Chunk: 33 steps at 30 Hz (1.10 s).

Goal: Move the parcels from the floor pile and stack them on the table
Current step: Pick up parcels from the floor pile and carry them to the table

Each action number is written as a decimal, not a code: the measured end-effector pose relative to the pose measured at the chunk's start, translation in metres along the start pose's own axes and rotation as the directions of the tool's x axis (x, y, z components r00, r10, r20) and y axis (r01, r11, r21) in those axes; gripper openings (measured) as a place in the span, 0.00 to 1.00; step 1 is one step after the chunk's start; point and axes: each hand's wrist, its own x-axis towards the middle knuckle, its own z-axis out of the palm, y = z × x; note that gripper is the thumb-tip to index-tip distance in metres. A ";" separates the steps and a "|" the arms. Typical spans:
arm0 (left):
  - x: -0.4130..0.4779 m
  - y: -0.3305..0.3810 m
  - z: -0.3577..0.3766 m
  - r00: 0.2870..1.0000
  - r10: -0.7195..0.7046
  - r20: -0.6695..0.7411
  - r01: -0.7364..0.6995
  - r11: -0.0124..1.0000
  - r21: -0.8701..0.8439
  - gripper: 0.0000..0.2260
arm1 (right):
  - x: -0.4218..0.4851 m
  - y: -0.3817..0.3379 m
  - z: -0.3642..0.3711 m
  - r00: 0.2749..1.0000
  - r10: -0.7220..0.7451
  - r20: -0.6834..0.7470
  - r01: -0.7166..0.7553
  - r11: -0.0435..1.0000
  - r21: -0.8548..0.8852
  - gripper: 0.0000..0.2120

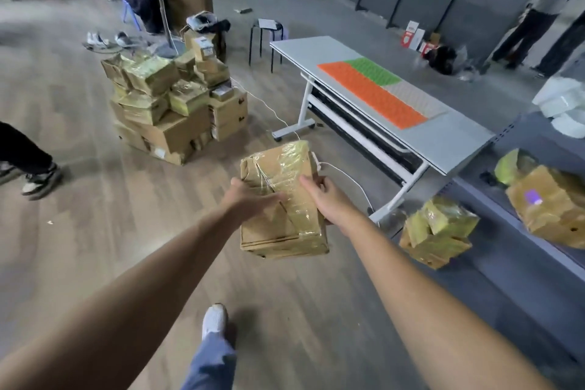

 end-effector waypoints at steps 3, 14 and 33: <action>0.063 0.013 -0.020 1.000 -0.001 -0.025 0.000 0.999 -0.038 0.57 | 0.062 -0.034 0.007 0.999 -0.037 0.024 0.038 0.999 -0.008 0.30; 0.293 0.071 -0.131 0.999 -0.046 -0.008 0.045 0.989 -0.139 0.37 | 0.276 -0.178 0.055 0.997 -0.033 0.065 0.036 0.998 -0.048 0.29; 0.591 0.141 -0.270 0.985 -0.104 -0.138 0.105 0.994 0.005 0.23 | 0.638 -0.321 0.149 0.944 -0.030 0.327 0.049 0.997 -0.053 0.33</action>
